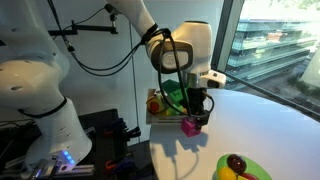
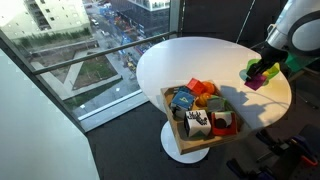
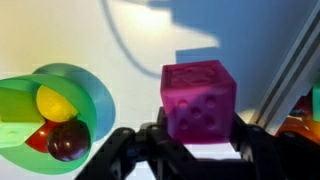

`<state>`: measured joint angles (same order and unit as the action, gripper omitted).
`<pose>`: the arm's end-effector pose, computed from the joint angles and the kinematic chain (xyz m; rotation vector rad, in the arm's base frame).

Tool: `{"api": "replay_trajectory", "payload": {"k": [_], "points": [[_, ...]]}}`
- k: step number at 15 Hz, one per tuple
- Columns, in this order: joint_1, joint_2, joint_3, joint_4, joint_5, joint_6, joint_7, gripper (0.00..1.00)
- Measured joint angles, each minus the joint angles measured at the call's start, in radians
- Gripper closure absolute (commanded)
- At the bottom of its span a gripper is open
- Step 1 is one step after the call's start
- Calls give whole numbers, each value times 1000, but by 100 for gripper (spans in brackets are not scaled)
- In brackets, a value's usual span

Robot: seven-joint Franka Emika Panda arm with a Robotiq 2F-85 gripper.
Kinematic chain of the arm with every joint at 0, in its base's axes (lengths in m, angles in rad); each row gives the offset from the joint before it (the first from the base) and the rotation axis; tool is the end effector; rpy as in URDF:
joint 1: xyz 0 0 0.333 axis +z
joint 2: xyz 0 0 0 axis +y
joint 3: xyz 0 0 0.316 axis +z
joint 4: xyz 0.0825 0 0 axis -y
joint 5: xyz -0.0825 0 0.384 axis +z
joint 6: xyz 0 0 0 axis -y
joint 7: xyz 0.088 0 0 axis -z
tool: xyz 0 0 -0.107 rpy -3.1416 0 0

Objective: Put the pink block in the box

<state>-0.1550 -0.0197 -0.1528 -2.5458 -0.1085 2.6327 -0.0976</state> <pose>0.4431 -0.1379 0.2875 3.0578 -0.1812 0.1428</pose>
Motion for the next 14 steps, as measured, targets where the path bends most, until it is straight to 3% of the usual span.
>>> {"api": "replay_trajectory", "payload": {"k": [7,14], "points": [[36,-1,47,15,-5,1,13,68],[88,-1,102,51,-79,24,121,68]]}}
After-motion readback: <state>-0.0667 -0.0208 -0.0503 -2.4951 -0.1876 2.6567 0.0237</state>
